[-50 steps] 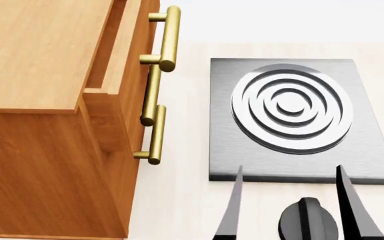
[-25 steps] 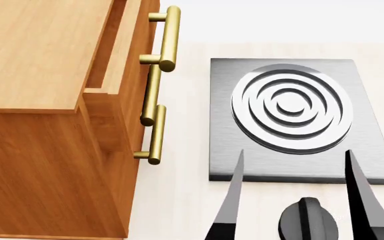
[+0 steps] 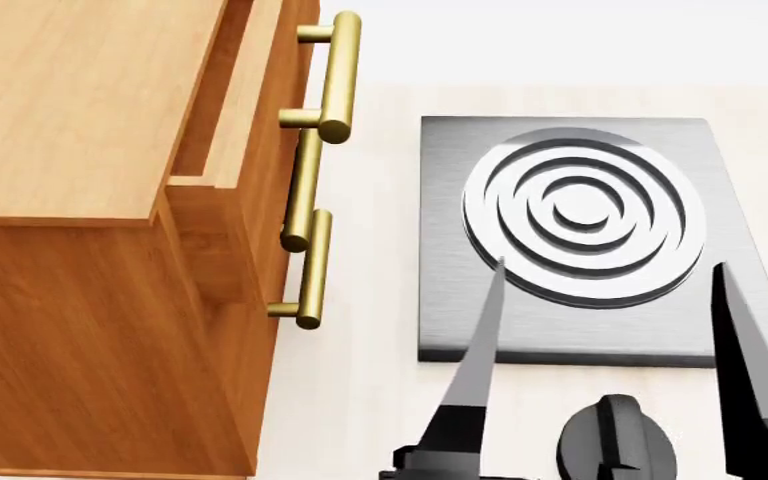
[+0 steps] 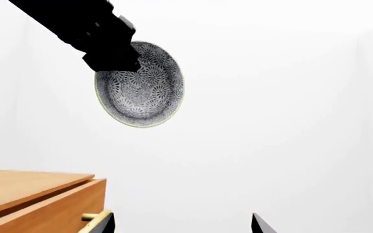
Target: Pick the akita bowl on the wooden cabinet and place it on the plate.
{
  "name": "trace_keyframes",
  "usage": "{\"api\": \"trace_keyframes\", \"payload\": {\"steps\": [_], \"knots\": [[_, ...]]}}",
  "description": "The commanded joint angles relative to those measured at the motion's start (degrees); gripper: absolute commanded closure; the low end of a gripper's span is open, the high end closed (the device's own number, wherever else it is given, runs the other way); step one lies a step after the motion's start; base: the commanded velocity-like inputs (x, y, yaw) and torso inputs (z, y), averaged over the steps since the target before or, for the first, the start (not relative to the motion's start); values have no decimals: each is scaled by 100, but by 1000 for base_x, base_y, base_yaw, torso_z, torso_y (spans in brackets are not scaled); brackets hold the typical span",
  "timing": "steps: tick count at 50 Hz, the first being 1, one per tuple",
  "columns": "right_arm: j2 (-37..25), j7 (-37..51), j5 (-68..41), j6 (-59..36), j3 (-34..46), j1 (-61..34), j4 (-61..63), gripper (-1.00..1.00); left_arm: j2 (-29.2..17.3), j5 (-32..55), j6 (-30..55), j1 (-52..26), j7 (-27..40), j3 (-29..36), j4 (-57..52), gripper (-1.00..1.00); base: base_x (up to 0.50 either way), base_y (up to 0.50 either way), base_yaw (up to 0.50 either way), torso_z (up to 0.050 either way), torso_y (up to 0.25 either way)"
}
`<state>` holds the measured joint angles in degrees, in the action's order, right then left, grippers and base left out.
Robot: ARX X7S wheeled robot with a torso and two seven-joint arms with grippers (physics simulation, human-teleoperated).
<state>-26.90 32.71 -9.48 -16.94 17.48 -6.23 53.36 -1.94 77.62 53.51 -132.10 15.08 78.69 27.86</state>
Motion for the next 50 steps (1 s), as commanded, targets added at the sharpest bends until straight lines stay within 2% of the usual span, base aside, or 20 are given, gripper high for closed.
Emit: {"api": "trace_keyframes", "payload": {"steps": [1,19,50], "knots": [[32,-12,-129,-121,-27,-226,39,-100,-224,-147,-74,138,192,-98,-407,100,0,0,0,0,0],[-57,68,-221,-281,-67,-225,294,-100,-591,-334,-511,766,489,-133,-1048,100,0,0,0,0,1],[-183,204,-321,-261,-37,-251,331,-100,-1182,-1119,-1497,1202,-864,135,-1230,100,0,0,0,0,0]]}}
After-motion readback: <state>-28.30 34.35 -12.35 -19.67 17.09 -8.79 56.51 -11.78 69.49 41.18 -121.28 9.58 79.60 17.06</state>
